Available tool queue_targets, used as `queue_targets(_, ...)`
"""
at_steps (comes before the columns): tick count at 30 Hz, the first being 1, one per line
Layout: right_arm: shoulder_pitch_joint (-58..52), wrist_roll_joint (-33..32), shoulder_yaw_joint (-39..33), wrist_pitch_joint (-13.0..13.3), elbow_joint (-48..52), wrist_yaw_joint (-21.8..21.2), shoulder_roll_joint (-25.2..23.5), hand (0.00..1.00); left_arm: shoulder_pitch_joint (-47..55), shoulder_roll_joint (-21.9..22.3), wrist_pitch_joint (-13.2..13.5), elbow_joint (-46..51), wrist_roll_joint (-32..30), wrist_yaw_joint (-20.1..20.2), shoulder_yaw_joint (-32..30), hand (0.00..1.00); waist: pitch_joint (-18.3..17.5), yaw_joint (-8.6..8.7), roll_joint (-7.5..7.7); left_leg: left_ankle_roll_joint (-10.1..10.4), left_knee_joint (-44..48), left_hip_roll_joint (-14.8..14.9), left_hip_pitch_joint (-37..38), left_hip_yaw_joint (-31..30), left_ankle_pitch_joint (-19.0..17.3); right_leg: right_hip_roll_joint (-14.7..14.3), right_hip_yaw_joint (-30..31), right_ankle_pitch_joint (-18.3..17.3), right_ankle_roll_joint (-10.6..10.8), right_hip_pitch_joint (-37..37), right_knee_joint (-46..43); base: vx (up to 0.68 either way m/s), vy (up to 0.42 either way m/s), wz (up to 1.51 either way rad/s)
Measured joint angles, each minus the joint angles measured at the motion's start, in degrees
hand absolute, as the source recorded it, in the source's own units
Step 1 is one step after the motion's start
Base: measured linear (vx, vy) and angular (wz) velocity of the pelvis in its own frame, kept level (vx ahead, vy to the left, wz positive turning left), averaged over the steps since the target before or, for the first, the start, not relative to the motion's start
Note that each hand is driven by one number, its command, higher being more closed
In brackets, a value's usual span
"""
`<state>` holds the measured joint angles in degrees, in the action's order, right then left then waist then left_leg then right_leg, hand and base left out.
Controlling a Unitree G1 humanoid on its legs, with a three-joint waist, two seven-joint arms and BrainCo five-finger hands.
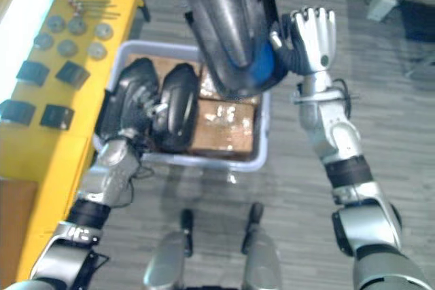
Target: Walk over and take plastic housings, then place them on the shelf
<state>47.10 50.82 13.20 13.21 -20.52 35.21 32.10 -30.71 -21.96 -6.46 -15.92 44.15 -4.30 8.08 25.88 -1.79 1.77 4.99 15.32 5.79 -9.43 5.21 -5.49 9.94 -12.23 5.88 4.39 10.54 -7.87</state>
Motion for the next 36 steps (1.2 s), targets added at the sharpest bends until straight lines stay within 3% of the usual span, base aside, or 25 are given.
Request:
queue_targets(3, -2.5, 2.4, 0.6, 1.9, 1.2, 0.0, 0.0, 1.0, -0.6, 0.2, -1.4, -1.4, 7.2, 1.1, 0.4, 0.0, -0.8, -0.11, 0.01, 0.0, -0.2, 0.1, 0.2, 0.0, -0.1, -0.2, -0.3, 0.5, 0.0, -0.6, 0.9, -0.04, 0.001, 0.01)
queue_targets(7, -5.9, 5.7, 1.7, 4.1, 1.7, -0.2, 0.0, 1.0, -0.2, 0.9, -1.8, -3.3, 12.1, 1.1, 1.8, 0.0, -3.4, -0.39, 0.06, 0.0, -0.8, 0.0, 0.3, 0.2, 0.0, -0.6, -0.3, 1.2, 0.0, -0.9, 2.2, 0.0, 0.0, 0.0)
queue_targets(13, -7.7, 6.5, 2.3, 4.6, 1.9, -1.7, 0.0, 1.0, 1.1, 2.4, -1.0, -3.2, 16.5, 1.6, 1.8, 0.0, -4.8, -0.46, 0.15, 0.0, -1.0, 0.1, 1.3, 0.1, -0.1, -0.9, -0.5, 1.4, -0.1, -2.6, 3.5, 0.0, 0.0, 0.0)
queue_targets(23, -11.0, 8.1, 6.3, 5.6, 2.1, -1.9, 0.0, 1.0, 2.0, 2.4, 1.1, 0.8, 20.1, 4.4, 2.2, 0.0, -5.4, -0.57, 0.19, 0.0, -1.2, 0.1, 1.3, 0.1, -0.1, -0.9, -0.6, 1.7, 0.1, -2.8, 3.9, 0.0, 0.0, 0.0)
queue_targets(31, -12.7, 8.4, 7.4, 5.6, 0.7, -1.8, -0.2, 1.0, 3.0, 2.9, 1.0, 1.5, 23.4, 9.5, 5.1, 0.0, -7.7, -0.61, 0.2, 0.0, -1.7, 0.0, 1.6, 0.0, 0.0, -0.9, -0.8, 2.1, 0.3, -3.5, 5.0, 0.0, 0.0, 0.0)
queue_targets(36, -12.8, 7.9, 8.5, 5.4, 0.5, -1.5, -0.2, 1.0, 4.3, 3.2, 0.5, 2.5, 22.8, 9.9, 6.7, 0.0, -8.4, -0.58, 0.18, 0.0, -1.8, 0.0, 1.9, 0.1, 0.0, -0.9, -0.8, 2.2, 0.2, -3.7, 5.2, 0.0, 0.0, 0.0)
